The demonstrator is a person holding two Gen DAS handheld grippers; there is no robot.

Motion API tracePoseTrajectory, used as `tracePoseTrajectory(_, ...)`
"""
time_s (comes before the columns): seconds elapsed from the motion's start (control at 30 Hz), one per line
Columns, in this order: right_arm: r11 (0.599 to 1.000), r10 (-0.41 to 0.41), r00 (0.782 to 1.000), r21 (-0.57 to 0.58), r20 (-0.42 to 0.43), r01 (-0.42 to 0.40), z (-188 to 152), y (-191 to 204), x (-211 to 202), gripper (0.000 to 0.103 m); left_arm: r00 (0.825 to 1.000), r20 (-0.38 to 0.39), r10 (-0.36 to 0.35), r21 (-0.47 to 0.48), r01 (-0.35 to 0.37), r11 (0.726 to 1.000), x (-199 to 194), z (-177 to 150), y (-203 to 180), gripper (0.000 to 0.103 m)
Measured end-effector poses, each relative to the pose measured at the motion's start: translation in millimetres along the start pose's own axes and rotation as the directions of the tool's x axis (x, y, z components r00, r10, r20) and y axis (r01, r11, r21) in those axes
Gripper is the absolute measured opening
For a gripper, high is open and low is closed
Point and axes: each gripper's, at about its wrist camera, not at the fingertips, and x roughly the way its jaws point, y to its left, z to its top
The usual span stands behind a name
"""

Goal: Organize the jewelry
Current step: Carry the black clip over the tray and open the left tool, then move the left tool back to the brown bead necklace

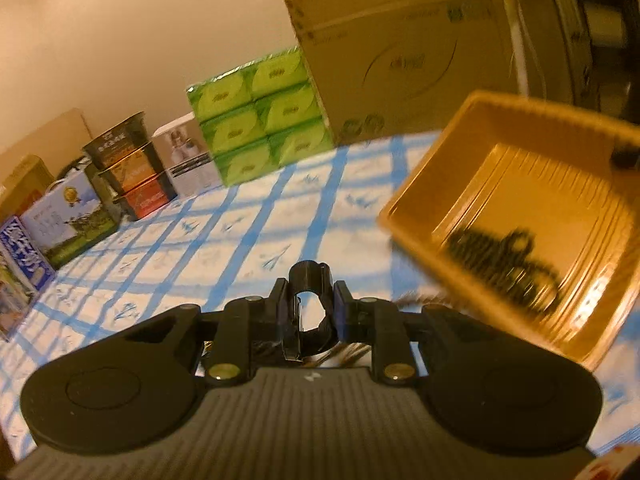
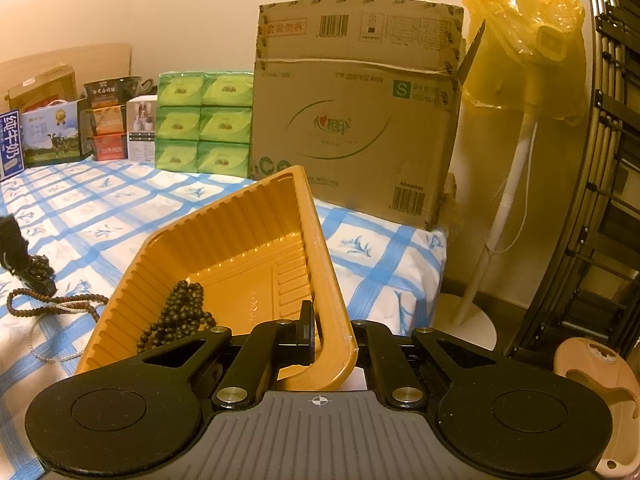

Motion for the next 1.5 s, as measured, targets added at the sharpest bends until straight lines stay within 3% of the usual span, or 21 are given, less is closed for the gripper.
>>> tracePoseTrajectory(0.2, 1.000, 0.000, 1.000, 0.000, 0.000, 0.000, -0.4, 1.0, -0.7, 0.006, 0.986, 0.041, -0.159, -0.099, 0.163, 0.982, -11.0, 23.3, -11.8, 0.021)
tracePoseTrajectory(0.4, 1.000, 0.000, 1.000, 0.000, 0.002, 0.000, -0.2, 1.8, -1.1, 0.006, 0.939, 0.063, -0.339, -0.170, 0.345, 0.923, -7.1, 31.4, -39.4, 0.021)
tracePoseTrajectory(0.6, 1.000, 0.001, 1.000, 0.001, 0.002, -0.001, -1.2, 2.9, -2.3, 0.006, 0.901, 0.031, -0.432, -0.167, 0.430, 0.887, 4.4, 25.8, -71.1, 0.021)
tracePoseTrajectory(0.83, 1.000, -0.001, 1.000, 0.004, 0.003, 0.001, -2.4, 3.5, -3.0, 0.006, 0.883, -0.013, -0.470, -0.179, 0.460, 0.870, 14.3, 13.0, -85.7, 0.021)
tracePoseTrajectory(1.2, 1.000, 0.000, 1.000, 0.005, 0.003, 0.000, -3.3, 4.4, -2.9, 0.006, 0.888, -0.001, -0.460, -0.199, 0.451, 0.870, 11.2, 9.5, -81.8, 0.026)
tracePoseTrajectory(1.33, 1.000, 0.001, 1.000, 0.004, 0.003, -0.001, -3.4, 4.5, -2.9, 0.006, 0.908, 0.010, -0.420, -0.220, 0.412, 0.884, 3.9, 5.0, -66.3, 0.026)
tracePoseTrajectory(1.5, 1.000, 0.000, 1.000, 0.003, 0.003, 0.000, -3.6, 4.6, -2.7, 0.006, 0.945, -0.010, -0.327, -0.269, 0.312, 0.911, -3.2, -15.1, -32.4, 0.028)
